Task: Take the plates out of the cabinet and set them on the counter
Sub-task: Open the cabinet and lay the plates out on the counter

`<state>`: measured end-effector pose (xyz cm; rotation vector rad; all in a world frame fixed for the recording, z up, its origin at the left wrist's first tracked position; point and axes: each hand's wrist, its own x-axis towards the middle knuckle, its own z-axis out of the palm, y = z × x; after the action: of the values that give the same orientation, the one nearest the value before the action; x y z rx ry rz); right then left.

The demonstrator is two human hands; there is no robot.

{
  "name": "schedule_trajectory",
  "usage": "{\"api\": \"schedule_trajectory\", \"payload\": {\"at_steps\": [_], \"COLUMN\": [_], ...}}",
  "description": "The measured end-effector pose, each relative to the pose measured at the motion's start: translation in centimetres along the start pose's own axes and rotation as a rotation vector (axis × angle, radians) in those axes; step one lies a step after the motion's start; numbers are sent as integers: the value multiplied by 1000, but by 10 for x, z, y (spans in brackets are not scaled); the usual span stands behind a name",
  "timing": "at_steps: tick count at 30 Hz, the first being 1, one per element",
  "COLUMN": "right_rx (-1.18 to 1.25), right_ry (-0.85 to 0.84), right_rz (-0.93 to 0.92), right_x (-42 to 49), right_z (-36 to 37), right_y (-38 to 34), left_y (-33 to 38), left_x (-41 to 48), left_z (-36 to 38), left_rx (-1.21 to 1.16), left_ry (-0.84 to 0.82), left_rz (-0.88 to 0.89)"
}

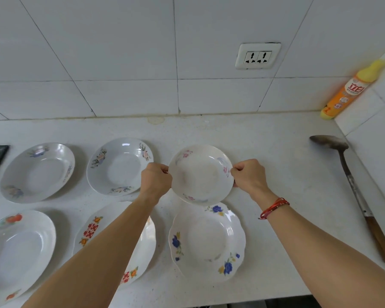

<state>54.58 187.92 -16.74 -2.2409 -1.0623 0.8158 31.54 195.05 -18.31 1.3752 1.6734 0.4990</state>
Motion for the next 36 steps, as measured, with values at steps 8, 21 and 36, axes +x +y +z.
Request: {"api": "schedule_trajectory", "payload": {"at_steps": [8,21,36], "right_rx": [-39,-29,-83], "right_ry": [-26,-95,-178], "right_rz": [7,28,-41], "right_x": [39,60,46], "right_z": [15,26,18], "right_y": [-7,3,-2], "left_y": [8,2,3], "left_x": [40,58,44], "left_z": [19,35,16], "left_rx": [51,66,192], "left_ry": [21,10,-53], "left_rz": [17,6,96]}}
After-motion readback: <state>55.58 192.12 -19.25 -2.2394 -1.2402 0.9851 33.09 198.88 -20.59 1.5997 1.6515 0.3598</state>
